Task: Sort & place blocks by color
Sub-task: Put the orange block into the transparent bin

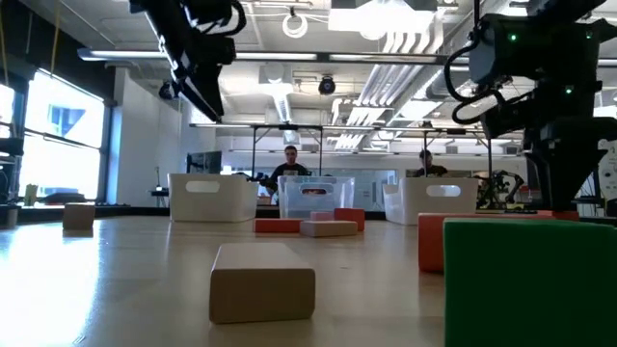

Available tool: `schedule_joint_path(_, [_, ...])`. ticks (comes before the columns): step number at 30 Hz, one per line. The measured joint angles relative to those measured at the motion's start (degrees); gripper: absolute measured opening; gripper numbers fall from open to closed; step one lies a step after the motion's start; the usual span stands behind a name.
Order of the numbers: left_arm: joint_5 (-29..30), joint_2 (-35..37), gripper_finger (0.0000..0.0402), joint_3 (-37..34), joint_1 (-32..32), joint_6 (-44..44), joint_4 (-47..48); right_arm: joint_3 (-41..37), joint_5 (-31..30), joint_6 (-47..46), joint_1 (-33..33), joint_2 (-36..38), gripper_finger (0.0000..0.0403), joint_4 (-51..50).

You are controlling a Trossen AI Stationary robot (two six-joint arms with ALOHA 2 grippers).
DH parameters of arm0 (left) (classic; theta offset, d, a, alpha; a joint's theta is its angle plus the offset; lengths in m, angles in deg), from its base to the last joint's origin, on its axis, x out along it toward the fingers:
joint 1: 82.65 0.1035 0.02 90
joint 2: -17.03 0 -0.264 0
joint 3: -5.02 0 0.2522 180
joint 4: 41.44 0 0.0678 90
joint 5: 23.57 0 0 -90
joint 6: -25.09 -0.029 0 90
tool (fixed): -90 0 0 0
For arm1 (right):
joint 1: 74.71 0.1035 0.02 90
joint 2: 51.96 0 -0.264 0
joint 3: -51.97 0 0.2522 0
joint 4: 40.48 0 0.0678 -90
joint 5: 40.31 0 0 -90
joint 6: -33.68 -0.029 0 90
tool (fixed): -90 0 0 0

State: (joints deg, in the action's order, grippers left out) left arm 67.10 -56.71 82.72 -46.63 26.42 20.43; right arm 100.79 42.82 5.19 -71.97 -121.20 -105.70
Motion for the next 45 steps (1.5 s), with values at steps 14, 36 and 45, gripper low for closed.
schedule_joint_path(14, [-5.6, 4.3, 0.0175, 0.0, -9.1, 6.0, 0.2, -0.3, -1.0, 0.1, -0.1, -9.3, 0.0209, 4.5])
schedule_joint_path(36, [-4.9, 4.2, 0.0175, 0.0, -12.2, 7.1, 0.0, 8.3, -2.8, -2.5, -0.2, -9.1, 0.011, 5.9])
schedule_joint_path(45, [-4.5, 4.2, 0.0175, 0.0, -12.2, 7.1, -0.2, 15.2, -5.4, 3.2, -4.0, -9.1, 0.011, 20.6])
